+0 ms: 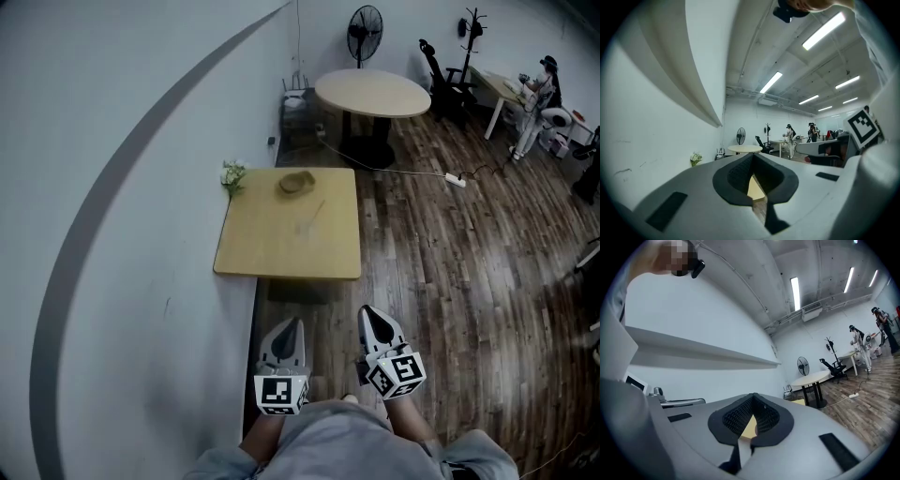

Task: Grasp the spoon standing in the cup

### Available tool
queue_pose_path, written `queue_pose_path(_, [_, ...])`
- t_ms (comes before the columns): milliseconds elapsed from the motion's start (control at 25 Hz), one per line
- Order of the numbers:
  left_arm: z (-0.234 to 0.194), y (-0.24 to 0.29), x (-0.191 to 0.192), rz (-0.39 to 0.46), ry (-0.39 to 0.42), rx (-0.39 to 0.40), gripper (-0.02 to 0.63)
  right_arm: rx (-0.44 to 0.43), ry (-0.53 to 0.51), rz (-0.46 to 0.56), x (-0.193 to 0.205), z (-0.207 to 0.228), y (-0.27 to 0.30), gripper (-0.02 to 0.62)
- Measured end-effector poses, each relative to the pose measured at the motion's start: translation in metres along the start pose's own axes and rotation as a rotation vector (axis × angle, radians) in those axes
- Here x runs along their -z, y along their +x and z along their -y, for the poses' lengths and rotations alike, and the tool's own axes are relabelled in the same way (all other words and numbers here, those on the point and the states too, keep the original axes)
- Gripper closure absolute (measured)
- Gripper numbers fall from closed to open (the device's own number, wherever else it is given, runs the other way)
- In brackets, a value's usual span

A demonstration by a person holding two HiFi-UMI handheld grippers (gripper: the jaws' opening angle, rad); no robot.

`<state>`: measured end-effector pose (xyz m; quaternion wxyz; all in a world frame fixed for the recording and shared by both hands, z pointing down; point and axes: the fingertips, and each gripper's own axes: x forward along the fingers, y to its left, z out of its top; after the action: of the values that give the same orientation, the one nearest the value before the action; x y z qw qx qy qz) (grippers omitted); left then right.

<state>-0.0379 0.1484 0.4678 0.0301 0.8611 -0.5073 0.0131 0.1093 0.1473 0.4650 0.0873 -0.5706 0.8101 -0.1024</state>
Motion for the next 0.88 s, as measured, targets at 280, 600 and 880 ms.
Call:
queue_pose_path(280, [0.024, 0.011, 0.006, -0.017, 0.0, -0.002, 0.604, -0.025, 0.003, -0.01, 0.0, 0.018, -0.01, 0.597])
queue_pose_path(600, [0.049, 0.018, 0.023, -0.069, 0.003, 0.007, 0.604, -0.024, 0.049, -0.024, 0.009, 0.048, -0.018, 0.597])
queue_pose_path(880, [0.03, 0.051, 0.022, -0.063, 0.005, 0.012, 0.604, -0.012, 0.056, -0.014, 0.007, 0.062, 0.016, 0.597])
